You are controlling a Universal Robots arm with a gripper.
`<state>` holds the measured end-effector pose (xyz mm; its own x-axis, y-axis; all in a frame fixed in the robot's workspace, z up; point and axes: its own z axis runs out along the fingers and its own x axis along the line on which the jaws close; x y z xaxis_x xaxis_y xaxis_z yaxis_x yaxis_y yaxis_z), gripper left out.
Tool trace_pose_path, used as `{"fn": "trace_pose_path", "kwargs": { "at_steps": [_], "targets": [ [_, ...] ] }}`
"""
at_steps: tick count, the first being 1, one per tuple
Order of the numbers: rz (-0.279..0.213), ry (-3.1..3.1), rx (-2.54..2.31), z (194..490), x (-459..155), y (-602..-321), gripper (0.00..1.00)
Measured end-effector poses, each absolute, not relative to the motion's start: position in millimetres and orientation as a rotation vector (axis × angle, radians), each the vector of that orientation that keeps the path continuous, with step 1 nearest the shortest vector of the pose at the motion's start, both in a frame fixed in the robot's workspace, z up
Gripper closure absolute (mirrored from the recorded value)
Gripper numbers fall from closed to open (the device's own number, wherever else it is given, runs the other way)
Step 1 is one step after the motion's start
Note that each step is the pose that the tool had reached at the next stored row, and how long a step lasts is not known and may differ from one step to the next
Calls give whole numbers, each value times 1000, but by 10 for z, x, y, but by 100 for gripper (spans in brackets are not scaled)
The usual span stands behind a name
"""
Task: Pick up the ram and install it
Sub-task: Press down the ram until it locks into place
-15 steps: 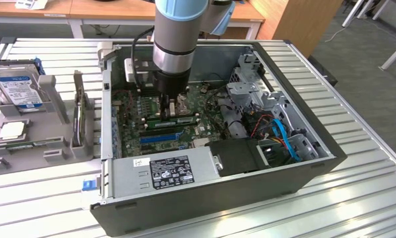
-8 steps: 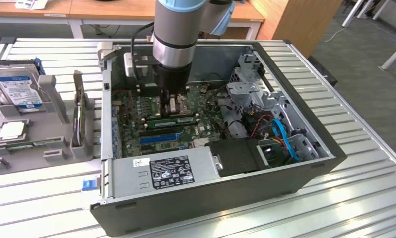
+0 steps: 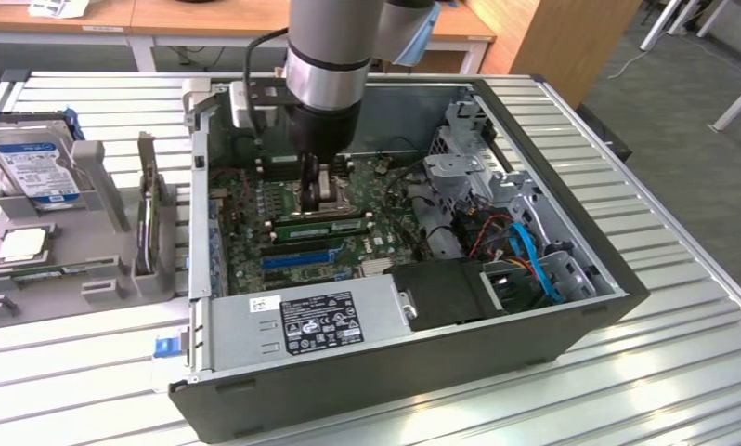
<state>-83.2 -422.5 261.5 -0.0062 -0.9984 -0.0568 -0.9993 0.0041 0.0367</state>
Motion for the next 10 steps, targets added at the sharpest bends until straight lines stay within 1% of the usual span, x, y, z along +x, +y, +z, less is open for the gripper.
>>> {"fn": "trace_pose_path", "kwargs": {
  "at_steps": [10],
  "targets": [
    [103, 2216, -2204, 2835, -832, -4225, 90]
  ]
}}
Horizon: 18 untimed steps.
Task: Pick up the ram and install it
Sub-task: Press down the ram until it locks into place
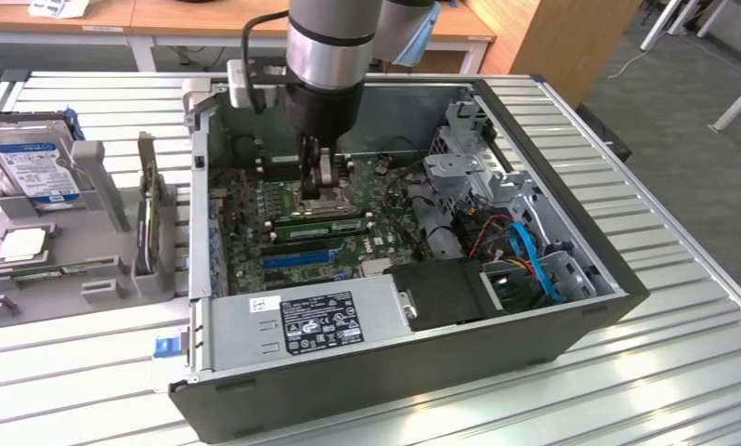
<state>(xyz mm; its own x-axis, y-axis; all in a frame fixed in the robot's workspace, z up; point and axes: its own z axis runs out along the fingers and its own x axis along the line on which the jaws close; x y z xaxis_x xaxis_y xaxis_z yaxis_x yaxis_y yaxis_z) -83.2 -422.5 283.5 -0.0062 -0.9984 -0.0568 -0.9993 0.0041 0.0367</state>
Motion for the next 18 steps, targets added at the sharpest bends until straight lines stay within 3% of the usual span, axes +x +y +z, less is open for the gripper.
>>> {"fn": "trace_pose_path", "kwargs": {
  "at_steps": [18],
  "targets": [
    [103, 2216, -2204, 3166, -831, -4224, 90]
  ]
}}
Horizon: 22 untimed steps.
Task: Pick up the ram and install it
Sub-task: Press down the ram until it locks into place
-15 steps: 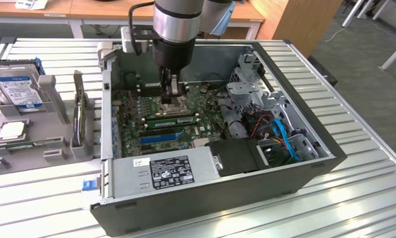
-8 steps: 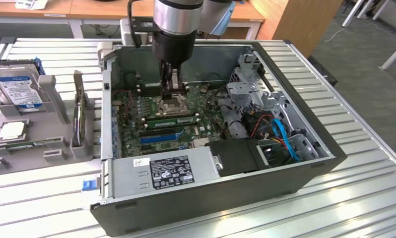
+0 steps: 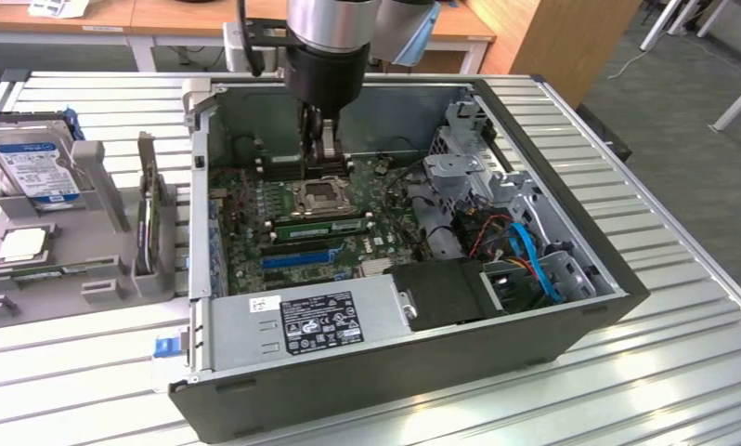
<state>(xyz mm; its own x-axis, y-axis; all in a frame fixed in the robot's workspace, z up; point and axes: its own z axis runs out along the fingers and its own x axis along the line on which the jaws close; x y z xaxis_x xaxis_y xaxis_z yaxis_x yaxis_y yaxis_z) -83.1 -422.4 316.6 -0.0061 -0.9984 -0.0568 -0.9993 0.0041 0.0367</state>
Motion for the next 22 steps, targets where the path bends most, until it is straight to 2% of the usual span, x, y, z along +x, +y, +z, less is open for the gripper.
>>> {"fn": "trace_pose_path", "kwargs": {
  "at_steps": [22],
  "targets": [
    [103, 2216, -2204, 3200, -700, -4224, 90]
  ]
}}
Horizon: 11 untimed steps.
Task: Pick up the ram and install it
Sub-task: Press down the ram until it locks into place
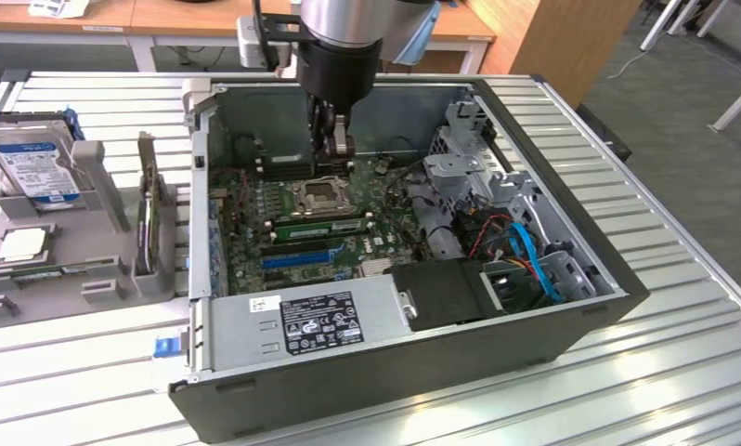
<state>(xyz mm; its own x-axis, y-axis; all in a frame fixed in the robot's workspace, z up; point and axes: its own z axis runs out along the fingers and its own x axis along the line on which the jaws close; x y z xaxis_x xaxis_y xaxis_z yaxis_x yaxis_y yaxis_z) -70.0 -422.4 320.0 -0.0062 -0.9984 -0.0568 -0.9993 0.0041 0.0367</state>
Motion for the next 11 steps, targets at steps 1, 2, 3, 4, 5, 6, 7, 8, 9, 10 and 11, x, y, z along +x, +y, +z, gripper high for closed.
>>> {"fn": "trace_pose_path", "kwargs": {
  "at_steps": [1, 2, 3, 4, 5, 6, 7, 8, 9, 10, 11],
  "targets": [
    [103, 2216, -2204, 3200, -686, -4225, 90],
    [103, 2216, -2205, 3201, -673, -4225, 90],
    [103, 2216, -2205, 3201, -660, -4225, 90],
    [103, 2216, -2205, 3200, -649, -4225, 90],
    [103, 2216, -2205, 3200, -636, -4225, 90],
    [103, 2216, -2204, 3200, -623, -4225, 90],
    [103, 2216, -2204, 3201, -611, -4225, 90],
    [103, 2216, -2204, 3201, -599, -4225, 90],
    [103, 2216, -2204, 3200, -587, -4225, 90],
    [103, 2216, -2204, 3201, -575, -4225, 90],
    [103, 2216, -2204, 3201, -564, -4225, 90]
  ]
}}
